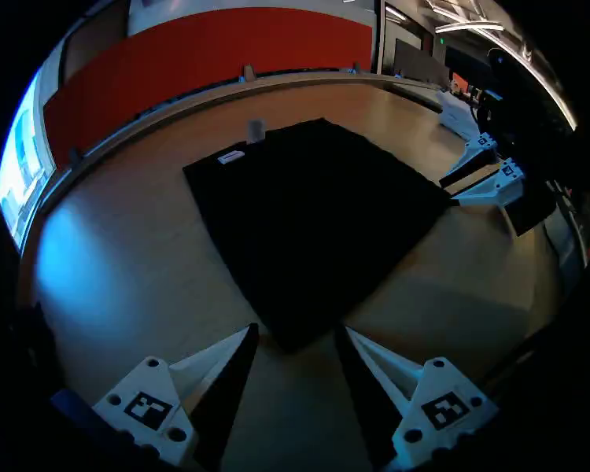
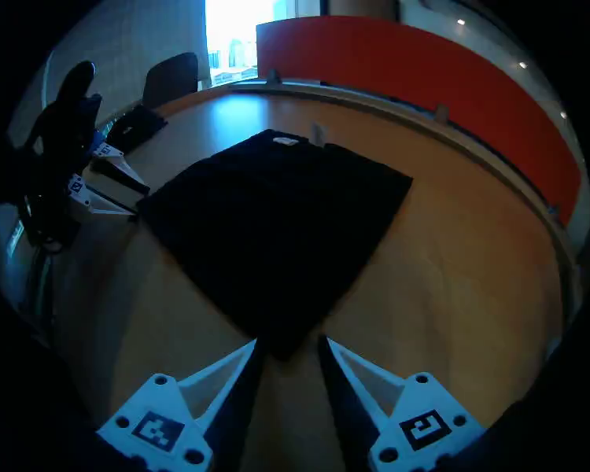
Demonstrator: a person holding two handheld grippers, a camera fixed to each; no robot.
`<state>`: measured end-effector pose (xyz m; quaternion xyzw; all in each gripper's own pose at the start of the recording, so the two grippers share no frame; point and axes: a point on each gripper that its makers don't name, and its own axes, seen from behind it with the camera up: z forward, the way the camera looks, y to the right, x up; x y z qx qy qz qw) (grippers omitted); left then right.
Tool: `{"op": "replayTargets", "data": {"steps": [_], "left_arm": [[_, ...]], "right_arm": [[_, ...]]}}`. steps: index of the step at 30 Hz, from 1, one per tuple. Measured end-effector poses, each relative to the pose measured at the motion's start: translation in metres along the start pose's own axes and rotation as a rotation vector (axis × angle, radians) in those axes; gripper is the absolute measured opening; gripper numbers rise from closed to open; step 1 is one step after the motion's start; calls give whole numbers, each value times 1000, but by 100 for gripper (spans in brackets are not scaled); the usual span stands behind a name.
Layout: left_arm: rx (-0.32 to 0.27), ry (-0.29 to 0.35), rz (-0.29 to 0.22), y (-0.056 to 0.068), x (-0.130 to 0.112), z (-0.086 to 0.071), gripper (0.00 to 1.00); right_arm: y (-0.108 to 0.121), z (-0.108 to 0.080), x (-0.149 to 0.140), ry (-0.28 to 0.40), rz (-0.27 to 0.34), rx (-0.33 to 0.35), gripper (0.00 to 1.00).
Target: Fold towel
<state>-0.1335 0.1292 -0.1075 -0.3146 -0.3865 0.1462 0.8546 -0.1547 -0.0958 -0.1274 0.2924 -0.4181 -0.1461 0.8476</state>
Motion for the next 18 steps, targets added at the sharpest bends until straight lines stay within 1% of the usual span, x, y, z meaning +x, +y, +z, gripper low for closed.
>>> {"op": "replayTargets", "data": {"steps": [1, 3, 5, 7, 9, 11, 15, 17, 18], "left_arm": [[0, -2, 0, 1, 0, 0, 69], [1, -5, 2, 2, 0, 0, 62], [-1, -7, 5, 5, 0, 0, 54], [0, -9, 5, 6, 0, 0, 51], [3, -12, 4, 7, 0, 0, 43], [8, -15, -1, 7, 0, 0, 34], [11, -21, -4, 7, 0, 0, 26], [17, -25, -5, 6, -1, 0, 18], [18, -26, -6, 5, -1, 0, 17]], "right_arm": [[0, 0, 0, 0, 0, -1, 45], [0, 0, 0, -1, 1, -4, 37], [0, 0, 0, -3, 2, -4, 31], [0, 0, 0, -5, 4, -6, 28], [0, 0, 0, -8, 7, -7, 24], [0, 0, 0, -9, 9, -8, 22], [-1, 0, 0, -15, 16, -5, 19], [-1, -1, 0, -18, 19, -2, 19], [-2, -1, 0, -20, 20, 0, 18]]}}
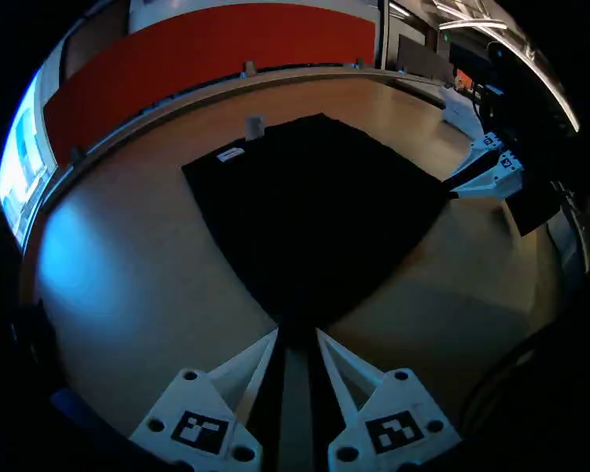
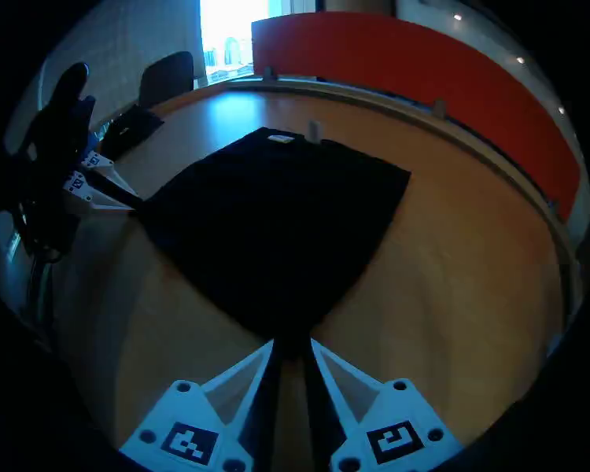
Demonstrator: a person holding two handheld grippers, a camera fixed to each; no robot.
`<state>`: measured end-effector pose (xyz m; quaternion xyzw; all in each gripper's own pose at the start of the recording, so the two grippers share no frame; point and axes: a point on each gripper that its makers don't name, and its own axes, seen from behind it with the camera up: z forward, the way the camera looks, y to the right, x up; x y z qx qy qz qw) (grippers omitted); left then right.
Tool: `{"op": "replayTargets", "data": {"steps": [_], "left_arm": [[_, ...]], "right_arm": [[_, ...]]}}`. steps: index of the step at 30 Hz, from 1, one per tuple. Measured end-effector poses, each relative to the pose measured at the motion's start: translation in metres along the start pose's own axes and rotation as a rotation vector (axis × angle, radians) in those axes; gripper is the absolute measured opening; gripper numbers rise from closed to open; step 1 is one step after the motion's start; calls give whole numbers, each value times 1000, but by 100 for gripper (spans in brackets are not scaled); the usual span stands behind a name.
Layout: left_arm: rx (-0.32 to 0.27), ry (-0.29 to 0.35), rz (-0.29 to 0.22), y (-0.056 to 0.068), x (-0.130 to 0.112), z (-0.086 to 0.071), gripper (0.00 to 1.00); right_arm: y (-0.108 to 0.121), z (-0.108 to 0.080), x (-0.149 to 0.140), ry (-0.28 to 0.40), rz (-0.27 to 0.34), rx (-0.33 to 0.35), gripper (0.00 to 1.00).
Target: Fold towel
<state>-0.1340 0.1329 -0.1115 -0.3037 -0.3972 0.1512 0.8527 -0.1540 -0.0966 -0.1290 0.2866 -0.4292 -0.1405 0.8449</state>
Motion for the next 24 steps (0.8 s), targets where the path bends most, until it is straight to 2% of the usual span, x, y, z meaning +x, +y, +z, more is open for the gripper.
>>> {"op": "replayTargets", "data": {"steps": [14, 24], "left_arm": [[-8, 4, -16, 3, 5, -8, 15], [-2, 24, -58, 3, 20, -26, 15]], "right_arm": [[-1, -11, 7, 21, -2, 4, 18], [-2, -34, 33, 76, -5, 4, 18]]}}
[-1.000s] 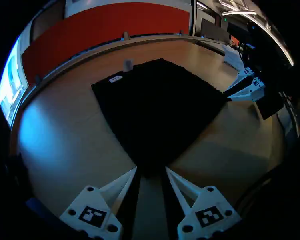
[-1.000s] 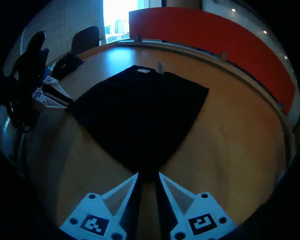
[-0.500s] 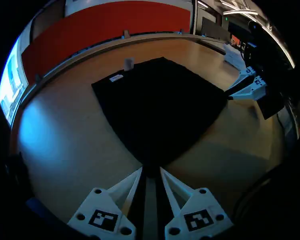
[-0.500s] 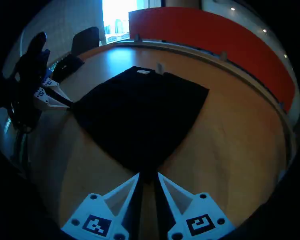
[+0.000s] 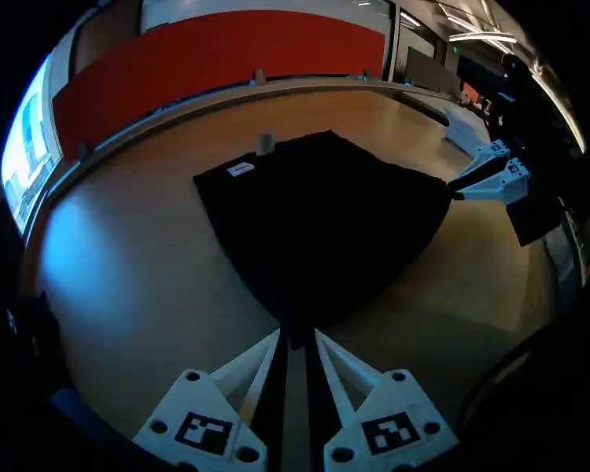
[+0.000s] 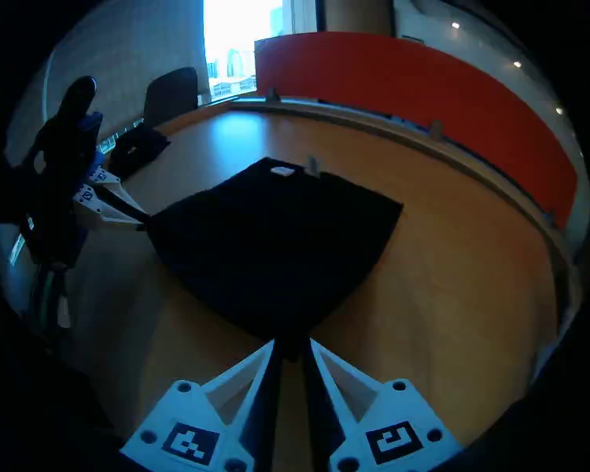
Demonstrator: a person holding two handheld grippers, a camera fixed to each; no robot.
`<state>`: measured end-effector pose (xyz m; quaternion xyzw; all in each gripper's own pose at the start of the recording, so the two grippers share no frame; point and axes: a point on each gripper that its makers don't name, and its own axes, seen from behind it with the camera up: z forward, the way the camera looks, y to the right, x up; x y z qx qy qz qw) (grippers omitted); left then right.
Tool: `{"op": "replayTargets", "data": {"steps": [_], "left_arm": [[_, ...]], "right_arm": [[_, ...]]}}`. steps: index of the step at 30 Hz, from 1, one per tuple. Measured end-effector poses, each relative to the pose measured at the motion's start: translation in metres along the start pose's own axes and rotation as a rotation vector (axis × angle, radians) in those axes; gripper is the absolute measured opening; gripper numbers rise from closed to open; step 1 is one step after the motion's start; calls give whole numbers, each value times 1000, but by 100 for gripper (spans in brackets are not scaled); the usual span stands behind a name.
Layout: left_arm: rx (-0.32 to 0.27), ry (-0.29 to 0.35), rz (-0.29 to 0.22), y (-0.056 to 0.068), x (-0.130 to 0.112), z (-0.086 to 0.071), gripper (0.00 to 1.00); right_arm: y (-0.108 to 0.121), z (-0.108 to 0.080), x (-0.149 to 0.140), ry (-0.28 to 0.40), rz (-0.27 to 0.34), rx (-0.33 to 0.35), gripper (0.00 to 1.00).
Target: Fold towel
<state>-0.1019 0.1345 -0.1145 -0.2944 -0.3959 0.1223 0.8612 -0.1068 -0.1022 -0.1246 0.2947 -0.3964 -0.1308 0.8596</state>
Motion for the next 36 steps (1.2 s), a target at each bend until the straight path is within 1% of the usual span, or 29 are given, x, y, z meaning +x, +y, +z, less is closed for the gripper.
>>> {"op": "replayTargets", "data": {"steps": [4, 11, 17, 21, 26, 30, 36], "left_arm": [[1, 8, -17, 1, 8, -11, 15], [-1, 9, -57, 6, 19, -34, 15], [-5, 9, -87, 13, 25, -54, 15], [-5, 11, -98, 17, 29, -68, 15], [-5, 15, -98, 23, 35, -84, 15], [-4, 19, -100, 24, 38, -90, 15], [-3, 23, -114, 23, 39, -91, 15]], "right_arm": [[-1, -13, 12, 22, -3, 1, 18], [-5, -36, 32, 50, -1, 14, 18], [-11, -55, 46, 65, -2, 26, 18], [-13, -67, 51, 64, -15, 31, 18], [-18, -78, 52, 52, -41, 40, 18], [-20, -83, 52, 48, -51, 47, 18], [-22, -84, 56, 53, -40, 51, 18]]}}
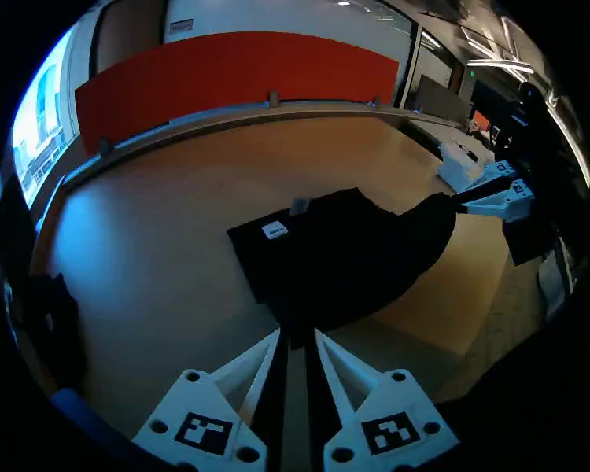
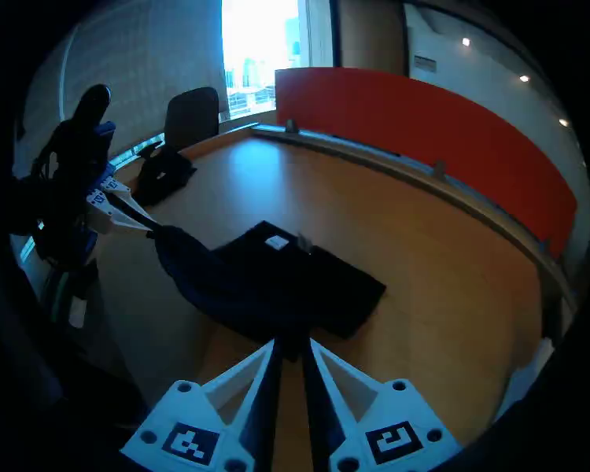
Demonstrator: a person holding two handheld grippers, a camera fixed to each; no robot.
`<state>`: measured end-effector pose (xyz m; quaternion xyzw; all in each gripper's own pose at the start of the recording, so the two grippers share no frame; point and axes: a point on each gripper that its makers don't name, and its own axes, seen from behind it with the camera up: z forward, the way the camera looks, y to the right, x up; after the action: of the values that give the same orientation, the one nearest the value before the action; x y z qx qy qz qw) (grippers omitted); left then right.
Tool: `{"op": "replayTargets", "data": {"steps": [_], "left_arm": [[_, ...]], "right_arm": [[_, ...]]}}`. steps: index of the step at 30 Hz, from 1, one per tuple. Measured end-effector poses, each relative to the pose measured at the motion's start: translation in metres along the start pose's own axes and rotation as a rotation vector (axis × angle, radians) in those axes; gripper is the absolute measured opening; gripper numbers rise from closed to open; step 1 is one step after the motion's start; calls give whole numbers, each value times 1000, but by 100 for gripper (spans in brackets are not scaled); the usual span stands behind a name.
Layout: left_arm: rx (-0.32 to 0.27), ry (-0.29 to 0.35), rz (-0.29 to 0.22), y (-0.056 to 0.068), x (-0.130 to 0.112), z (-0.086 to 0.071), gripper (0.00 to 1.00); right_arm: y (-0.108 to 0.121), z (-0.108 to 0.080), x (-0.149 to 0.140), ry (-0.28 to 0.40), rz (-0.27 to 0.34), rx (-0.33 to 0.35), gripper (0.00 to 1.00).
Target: Fold towel
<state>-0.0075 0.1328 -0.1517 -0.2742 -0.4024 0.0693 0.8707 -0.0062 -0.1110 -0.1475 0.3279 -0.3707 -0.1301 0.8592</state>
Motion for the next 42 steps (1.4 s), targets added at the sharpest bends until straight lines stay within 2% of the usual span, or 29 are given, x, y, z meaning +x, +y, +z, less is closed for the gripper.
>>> {"op": "replayTargets", "data": {"steps": [9, 15, 20, 26, 33, 42], "left_arm": [[-2, 10, -12, -3, 6, 3, 15], [-7, 20, -22, -8, 13, 11, 15], [-5, 29, -10, -15, 23, 20, 14], [1, 37, 9, -27, 37, 37, 14], [11, 41, 11, -41, 51, 65, 14], [13, 33, 16, -48, 56, 85, 14]], "right_arm": [[4, 3, 2, -1, 8, -4, 18], [14, 12, 3, -10, 27, -14, 18], [24, 21, 7, -16, 34, -28, 18], [39, 37, 15, -18, 49, -42, 17], [59, 61, 15, -35, 59, -65, 17], [75, 77, 9, -55, 86, -81, 18]]}}
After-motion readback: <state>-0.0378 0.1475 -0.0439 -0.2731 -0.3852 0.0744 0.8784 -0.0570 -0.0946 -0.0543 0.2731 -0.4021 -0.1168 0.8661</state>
